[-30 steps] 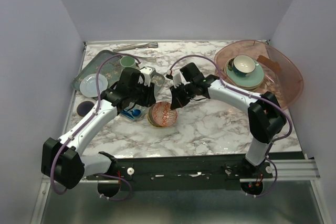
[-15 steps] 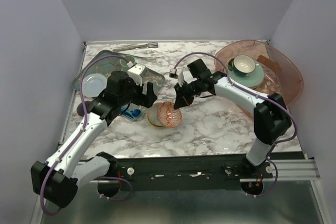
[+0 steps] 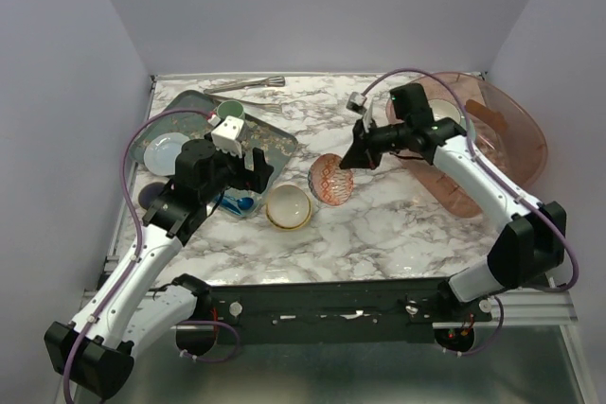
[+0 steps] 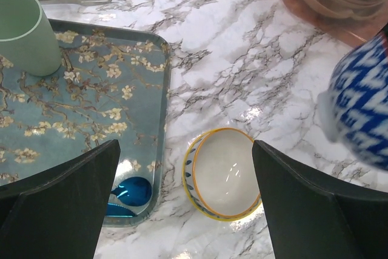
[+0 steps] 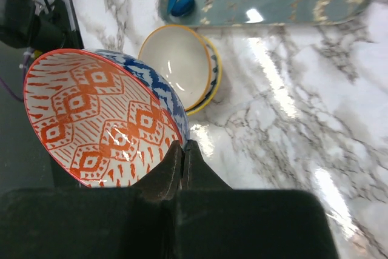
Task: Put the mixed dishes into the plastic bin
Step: Pick up the bowl from the center of the board, then place the bowl in the plastic bin.
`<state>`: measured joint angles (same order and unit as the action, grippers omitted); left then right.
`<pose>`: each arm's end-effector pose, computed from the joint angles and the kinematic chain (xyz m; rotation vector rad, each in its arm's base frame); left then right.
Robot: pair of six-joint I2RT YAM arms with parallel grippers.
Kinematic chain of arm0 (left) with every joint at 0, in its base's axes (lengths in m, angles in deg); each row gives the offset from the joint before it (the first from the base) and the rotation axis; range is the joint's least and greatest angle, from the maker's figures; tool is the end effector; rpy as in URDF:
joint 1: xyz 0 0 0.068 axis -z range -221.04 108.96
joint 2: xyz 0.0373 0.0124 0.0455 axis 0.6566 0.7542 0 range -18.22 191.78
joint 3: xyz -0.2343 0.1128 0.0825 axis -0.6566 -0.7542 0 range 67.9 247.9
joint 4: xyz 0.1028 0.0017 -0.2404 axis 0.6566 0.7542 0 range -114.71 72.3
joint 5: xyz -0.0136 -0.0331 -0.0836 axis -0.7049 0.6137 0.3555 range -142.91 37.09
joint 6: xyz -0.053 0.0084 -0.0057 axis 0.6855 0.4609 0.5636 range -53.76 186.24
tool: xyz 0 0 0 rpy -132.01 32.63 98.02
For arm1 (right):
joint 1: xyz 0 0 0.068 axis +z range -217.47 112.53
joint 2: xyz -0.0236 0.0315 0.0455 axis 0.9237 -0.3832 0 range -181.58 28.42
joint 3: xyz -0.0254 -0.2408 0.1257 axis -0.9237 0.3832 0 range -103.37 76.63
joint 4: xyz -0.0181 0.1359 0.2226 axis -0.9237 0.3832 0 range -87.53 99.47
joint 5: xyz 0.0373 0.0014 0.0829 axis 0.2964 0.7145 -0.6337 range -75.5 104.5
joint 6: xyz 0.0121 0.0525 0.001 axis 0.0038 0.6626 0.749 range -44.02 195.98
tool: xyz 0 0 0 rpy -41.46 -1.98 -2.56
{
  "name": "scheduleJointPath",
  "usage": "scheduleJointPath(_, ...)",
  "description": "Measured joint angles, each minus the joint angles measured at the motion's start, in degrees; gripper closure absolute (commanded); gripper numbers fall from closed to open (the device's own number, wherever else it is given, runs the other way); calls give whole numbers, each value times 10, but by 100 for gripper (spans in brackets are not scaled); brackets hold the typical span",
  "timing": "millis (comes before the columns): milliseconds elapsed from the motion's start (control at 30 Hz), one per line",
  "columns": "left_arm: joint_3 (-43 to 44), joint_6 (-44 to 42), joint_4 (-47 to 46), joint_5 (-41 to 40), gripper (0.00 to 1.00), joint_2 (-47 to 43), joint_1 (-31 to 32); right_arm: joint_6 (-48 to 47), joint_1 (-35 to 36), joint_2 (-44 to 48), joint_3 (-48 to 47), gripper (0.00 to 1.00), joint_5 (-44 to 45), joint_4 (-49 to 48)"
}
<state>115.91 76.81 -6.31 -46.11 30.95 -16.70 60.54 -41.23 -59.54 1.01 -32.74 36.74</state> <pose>0.1774 -0.0850 0.3315 0.3138 1.9190 -0.5216 0.2847 0.1694 0.3122 -1.1701 1.9699 1.0673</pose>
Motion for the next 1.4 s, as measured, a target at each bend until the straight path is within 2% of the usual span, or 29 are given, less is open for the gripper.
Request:
scheduleJointPath(333,-2,0,1,-2,1,0,0,16,-171,99,5,100,-33,-7)
scheduleJointPath(700,-7,0,1,-2,1,-14,0,110,-327,139,61,100,-42,-71)
scheduleJointPath(1067,-16,1,1,-2,1,-28,0,200,-407,139,93,100,-10,-130)
scheduleJointPath(1400,-20,2,1,-2,1,-42,0,256,-446,129,96,100,37,-158)
